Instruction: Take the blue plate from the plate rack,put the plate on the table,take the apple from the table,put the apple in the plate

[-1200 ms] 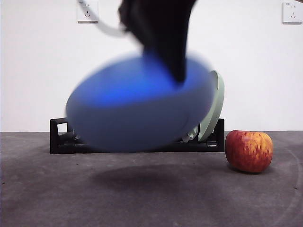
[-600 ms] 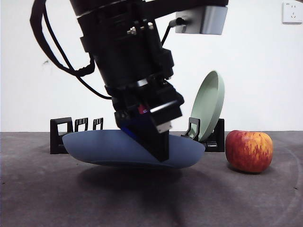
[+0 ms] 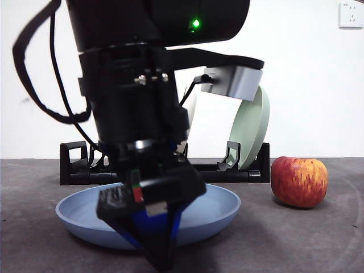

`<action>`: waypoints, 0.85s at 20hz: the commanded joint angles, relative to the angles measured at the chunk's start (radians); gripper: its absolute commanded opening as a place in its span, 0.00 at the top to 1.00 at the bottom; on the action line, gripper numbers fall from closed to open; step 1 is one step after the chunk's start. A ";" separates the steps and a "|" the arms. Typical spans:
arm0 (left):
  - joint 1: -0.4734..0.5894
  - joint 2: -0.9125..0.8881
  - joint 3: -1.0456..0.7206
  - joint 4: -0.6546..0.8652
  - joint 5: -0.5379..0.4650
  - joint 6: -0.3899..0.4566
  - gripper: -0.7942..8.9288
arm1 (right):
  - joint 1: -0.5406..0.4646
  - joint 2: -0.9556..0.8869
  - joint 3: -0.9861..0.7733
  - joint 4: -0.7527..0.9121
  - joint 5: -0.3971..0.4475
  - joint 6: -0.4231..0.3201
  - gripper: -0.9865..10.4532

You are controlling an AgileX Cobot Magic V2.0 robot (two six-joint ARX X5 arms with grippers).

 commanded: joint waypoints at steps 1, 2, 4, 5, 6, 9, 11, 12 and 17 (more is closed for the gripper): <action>0.002 0.000 0.060 -0.060 -0.002 -0.039 0.62 | 0.001 0.002 0.003 -0.008 0.003 -0.003 0.91; 0.002 -0.002 0.097 -0.104 -0.001 -0.057 0.62 | 0.001 0.002 0.003 -0.014 0.003 -0.003 0.91; 0.002 -0.005 0.189 -0.212 0.015 -0.076 0.62 | 0.001 0.002 0.003 -0.020 0.003 -0.004 0.83; 0.002 -0.007 0.243 -0.274 0.040 -0.082 0.64 | 0.001 0.002 0.003 -0.018 0.000 -0.004 0.77; 0.002 -0.008 0.300 -0.335 0.071 -0.089 0.65 | 0.003 0.002 0.003 -0.015 -0.005 -0.004 0.74; 0.002 -0.032 0.457 -0.483 0.175 -0.113 0.93 | 0.040 0.002 0.003 0.010 -0.003 -0.002 0.62; 0.002 -0.068 0.531 -0.518 0.222 -0.114 0.93 | 0.083 0.003 0.003 0.039 0.010 0.017 0.49; 0.002 -0.092 0.560 -0.538 0.235 -0.114 0.93 | 0.112 0.005 0.003 0.055 0.034 0.036 0.45; 0.043 -0.275 0.593 -0.621 0.233 -0.129 0.93 | 0.218 0.074 0.003 0.079 0.102 0.072 0.33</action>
